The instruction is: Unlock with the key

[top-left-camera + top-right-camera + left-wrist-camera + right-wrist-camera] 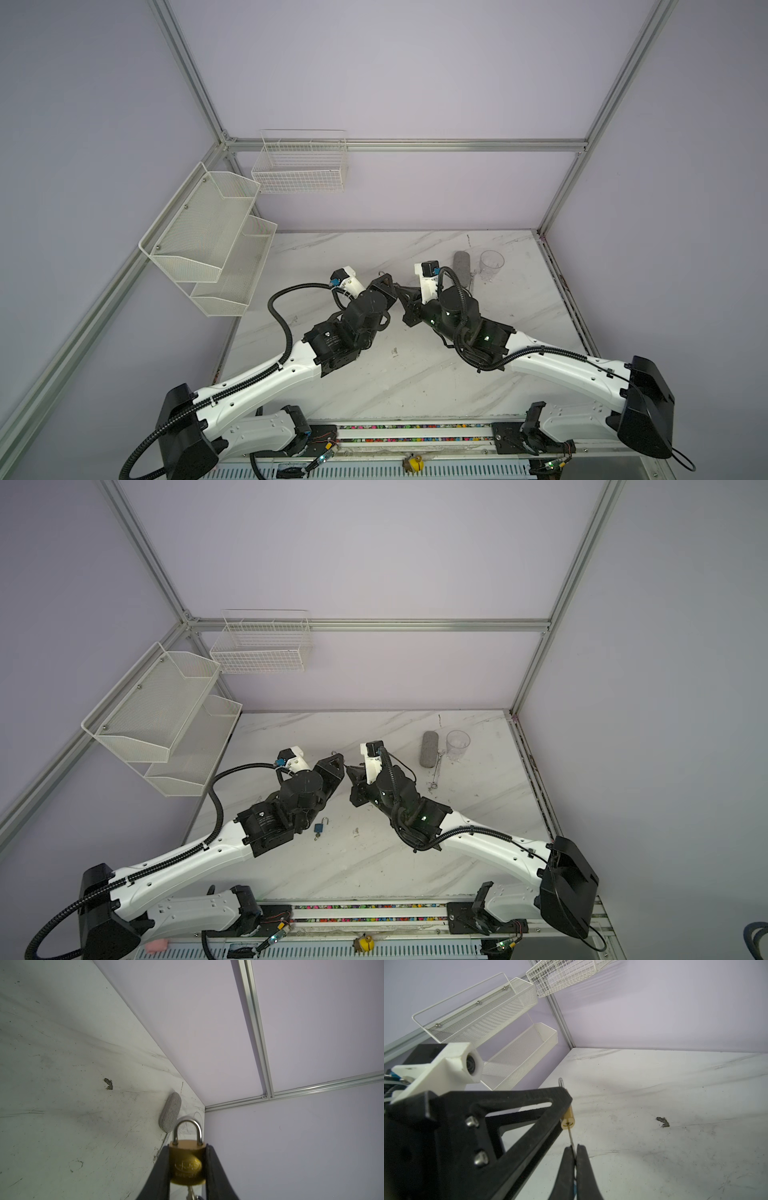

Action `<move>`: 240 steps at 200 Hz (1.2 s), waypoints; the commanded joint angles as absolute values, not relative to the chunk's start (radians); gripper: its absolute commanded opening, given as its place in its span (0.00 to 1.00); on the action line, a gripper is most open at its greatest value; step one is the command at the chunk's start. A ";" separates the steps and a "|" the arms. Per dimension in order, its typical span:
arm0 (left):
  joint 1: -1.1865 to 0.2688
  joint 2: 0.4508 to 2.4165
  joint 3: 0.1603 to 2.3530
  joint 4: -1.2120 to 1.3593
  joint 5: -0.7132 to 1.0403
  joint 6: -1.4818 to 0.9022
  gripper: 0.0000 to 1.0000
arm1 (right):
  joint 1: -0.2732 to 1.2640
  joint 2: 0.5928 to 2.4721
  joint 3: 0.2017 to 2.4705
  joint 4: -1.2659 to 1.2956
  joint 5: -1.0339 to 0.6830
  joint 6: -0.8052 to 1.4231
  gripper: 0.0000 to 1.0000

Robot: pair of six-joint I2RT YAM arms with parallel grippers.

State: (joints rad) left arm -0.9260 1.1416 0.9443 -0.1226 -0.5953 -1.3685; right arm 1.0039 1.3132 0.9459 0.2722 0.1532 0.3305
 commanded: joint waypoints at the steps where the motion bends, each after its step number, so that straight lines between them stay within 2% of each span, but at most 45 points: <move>1: -1.023 1.167 0.998 -0.053 -0.167 -1.361 0.00 | 1.019 1.368 1.020 0.432 0.150 0.262 0.00; 37: -1.025 1.164 1.002 -0.038 -0.149 -1.356 0.00 | 1.019 1.383 1.012 0.451 0.149 0.231 0.00; 88: -1.022 1.112 0.973 -0.180 -0.321 -1.309 0.00 | 0.954 1.322 0.995 0.454 -0.055 0.478 0.00; 137: -1.004 1.076 0.946 -0.238 -0.418 -1.279 0.00 | 0.967 1.207 0.893 0.410 0.181 0.462 0.00; 167: -0.998 1.067 0.938 -0.236 -0.433 -1.282 0.00 | 1.016 1.236 0.922 0.339 0.277 0.433 0.00; 198: -0.999 1.092 0.942 -0.233 -0.437 -1.294 0.00 | 1.082 1.230 0.898 0.386 0.372 0.454 0.00; 214: -0.997 1.106 0.947 -0.228 -0.423 -1.310 0.00 | 1.099 1.228 0.881 0.445 0.351 0.458 0.00; 240: -0.999 1.123 0.953 -0.198 -0.389 -1.316 0.00 | 1.099 1.249 0.865 0.552 0.203 0.520 0.00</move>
State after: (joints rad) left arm -0.9581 1.0916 0.9443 -0.1951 -0.5541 -1.3186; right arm 1.0943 1.2308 0.8619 0.3073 0.2958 0.4603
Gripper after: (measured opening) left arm 0.228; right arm 0.054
